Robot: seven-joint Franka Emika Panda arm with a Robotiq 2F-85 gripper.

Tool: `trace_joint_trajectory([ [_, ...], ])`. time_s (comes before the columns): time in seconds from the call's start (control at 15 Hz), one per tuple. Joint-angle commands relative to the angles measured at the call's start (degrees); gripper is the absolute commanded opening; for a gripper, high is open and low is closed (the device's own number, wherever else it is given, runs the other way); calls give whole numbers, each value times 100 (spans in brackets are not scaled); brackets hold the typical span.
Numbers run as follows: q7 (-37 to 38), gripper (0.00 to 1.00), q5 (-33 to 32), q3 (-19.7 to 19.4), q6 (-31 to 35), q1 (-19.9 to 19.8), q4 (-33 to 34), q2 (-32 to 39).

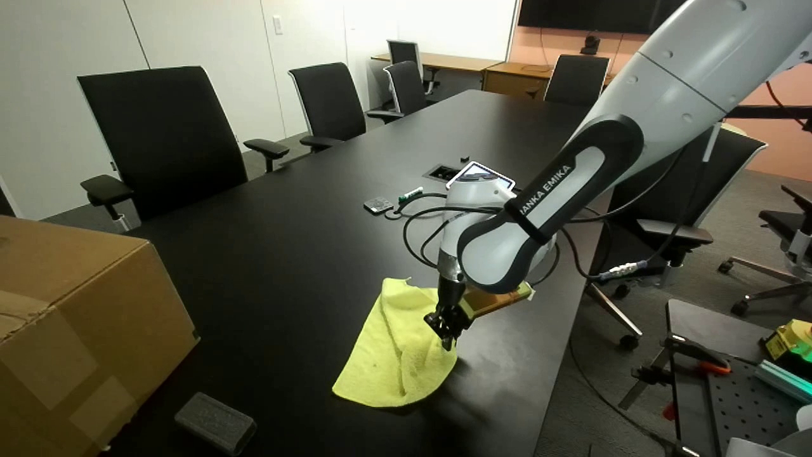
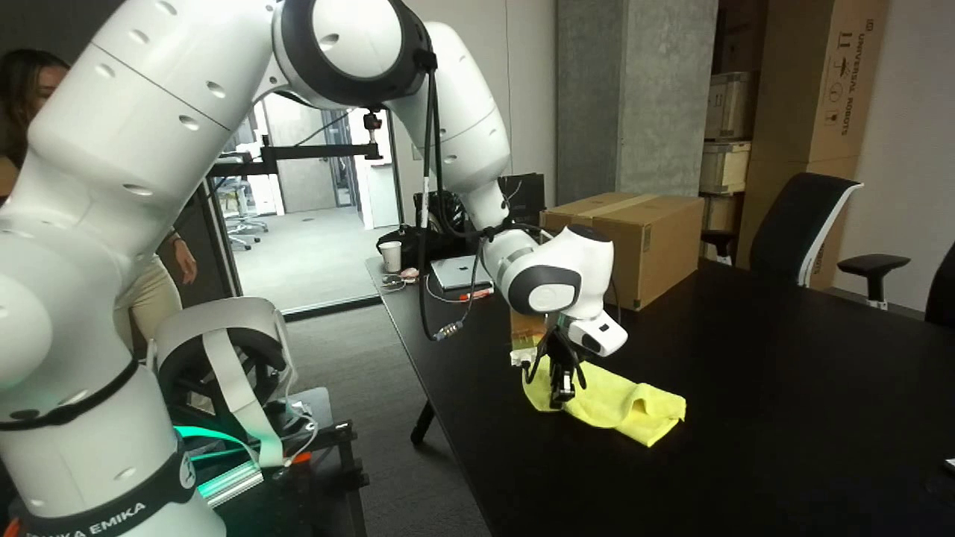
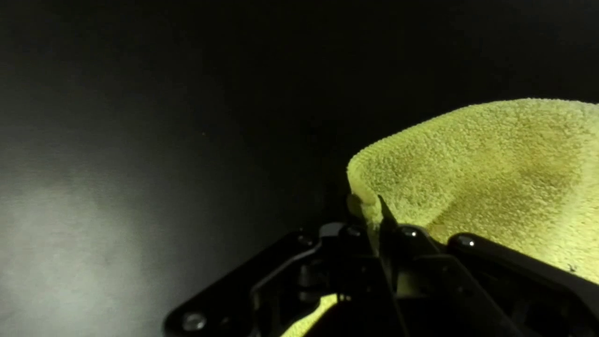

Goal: Fold the towel on the table

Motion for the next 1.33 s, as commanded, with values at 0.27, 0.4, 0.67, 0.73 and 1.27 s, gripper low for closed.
trace_joint_trajectory([
  [0.27,438,10,-757,-424,-896,747,948,-174],
  [0.4,417,10,-1070,-448,-1400,896,1708,171],
  [0.67,308,9,-1593,-439,-2156,1134,2962,772],
  [0.73,219,9,-1647,-398,-2314,1143,3250,932],
  [1.27,100,9,-1945,-390,-3024,1402,5360,2191],
])
